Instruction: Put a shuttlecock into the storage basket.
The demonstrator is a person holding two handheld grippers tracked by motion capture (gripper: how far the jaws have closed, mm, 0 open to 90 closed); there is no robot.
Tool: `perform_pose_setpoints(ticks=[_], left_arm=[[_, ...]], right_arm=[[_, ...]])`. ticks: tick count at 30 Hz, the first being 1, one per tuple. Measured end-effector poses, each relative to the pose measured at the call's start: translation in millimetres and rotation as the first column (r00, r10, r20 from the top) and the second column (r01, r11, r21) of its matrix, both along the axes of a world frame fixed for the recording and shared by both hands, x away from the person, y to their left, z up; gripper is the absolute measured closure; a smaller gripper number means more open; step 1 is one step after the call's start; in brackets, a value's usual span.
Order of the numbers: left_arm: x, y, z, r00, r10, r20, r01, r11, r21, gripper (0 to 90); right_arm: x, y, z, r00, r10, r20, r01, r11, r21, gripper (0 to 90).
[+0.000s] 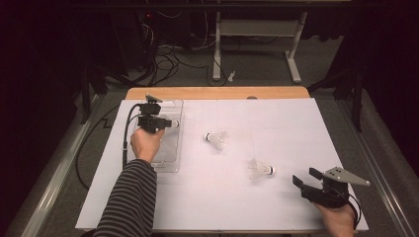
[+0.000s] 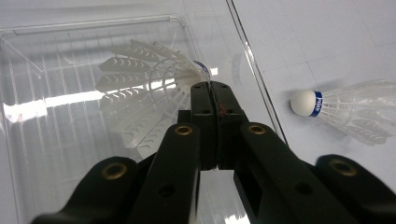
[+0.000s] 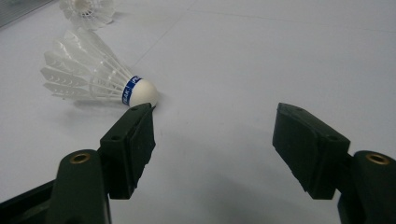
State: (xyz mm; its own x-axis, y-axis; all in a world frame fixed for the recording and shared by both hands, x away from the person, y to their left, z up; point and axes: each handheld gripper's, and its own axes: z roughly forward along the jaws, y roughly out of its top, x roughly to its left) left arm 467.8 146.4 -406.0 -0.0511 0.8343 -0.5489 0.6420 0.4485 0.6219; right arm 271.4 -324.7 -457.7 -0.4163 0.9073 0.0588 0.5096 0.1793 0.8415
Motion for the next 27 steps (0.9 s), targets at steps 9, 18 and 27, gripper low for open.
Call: perform_pose_setpoints(ticks=[9,18,27], left_arm=[[0.0,-1.2,-1.5,0.9998,-0.008,-0.018,0.008,1.0,0.003,86.3],[-6.8,-2.8,2.0,0.9989,-0.042,-0.019,0.042,0.9987,0.029,71.6],[-13.7,-4.6,4.3,0.9978,-0.061,-0.027,0.063,0.9962,0.06,60.5]], right_arm=[[0.0,0.0,-0.1,1.0,0.001,-0.001,-0.001,1.0,0.0,30.4],[0.3,-0.3,-0.1,1.0,-0.001,-0.001,0.001,1.0,0.001,30.4],[0.4,-0.4,-0.1,1.0,-0.002,-0.001,0.002,1.0,0.0,30.4]])
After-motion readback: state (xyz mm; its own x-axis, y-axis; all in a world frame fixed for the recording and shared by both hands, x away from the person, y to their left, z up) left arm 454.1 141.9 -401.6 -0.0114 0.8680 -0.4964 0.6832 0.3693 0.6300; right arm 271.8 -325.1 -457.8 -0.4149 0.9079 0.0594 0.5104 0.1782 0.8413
